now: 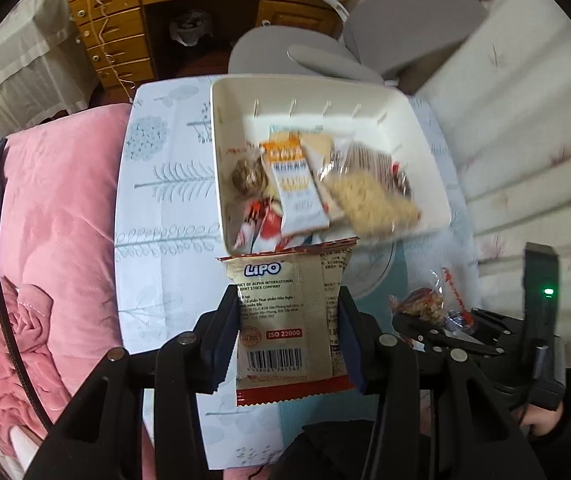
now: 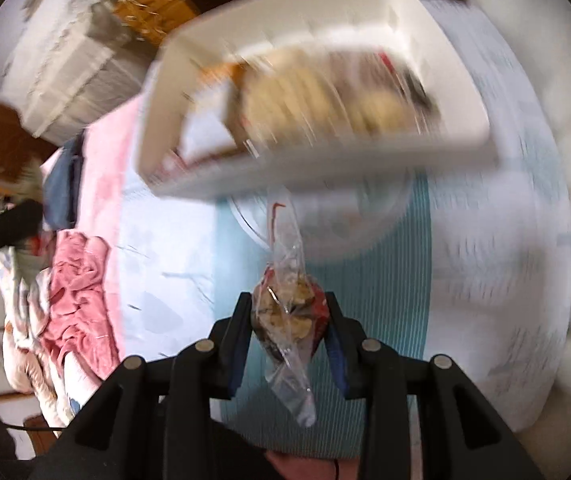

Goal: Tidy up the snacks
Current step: 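Carry the nut packet and LIPO pack into the white tray and open both tools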

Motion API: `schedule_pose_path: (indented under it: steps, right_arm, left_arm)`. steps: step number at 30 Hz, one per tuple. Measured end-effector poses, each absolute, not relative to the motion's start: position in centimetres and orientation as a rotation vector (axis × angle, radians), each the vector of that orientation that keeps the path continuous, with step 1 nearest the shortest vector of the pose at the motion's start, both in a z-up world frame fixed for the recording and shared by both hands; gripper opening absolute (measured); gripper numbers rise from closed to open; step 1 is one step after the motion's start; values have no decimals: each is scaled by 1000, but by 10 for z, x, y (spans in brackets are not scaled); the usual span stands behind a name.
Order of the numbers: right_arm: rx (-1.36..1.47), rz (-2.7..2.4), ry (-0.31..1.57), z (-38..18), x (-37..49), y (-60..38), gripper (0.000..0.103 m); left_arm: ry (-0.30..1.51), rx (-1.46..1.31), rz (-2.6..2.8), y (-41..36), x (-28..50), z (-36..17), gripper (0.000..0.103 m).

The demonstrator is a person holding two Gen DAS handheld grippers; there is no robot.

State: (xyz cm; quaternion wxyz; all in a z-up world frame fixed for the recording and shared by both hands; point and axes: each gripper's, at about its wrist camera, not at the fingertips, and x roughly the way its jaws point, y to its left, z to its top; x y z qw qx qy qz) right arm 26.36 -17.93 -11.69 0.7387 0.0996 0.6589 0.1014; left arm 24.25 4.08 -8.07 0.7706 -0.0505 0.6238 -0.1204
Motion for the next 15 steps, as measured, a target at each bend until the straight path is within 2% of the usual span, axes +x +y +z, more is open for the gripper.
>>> schedule_pose_path:
  steps: [7, 15]
  right_arm:
    - [129, 358, 1257, -66, 307, -180, 34]
    - [173, 383, 1081, -73, 346, -211, 34]
  left_arm:
    - [1273, -225, -225, 40, 270, -73, 45]
    - [1193, -290, -146, 32, 300, -89, 45]
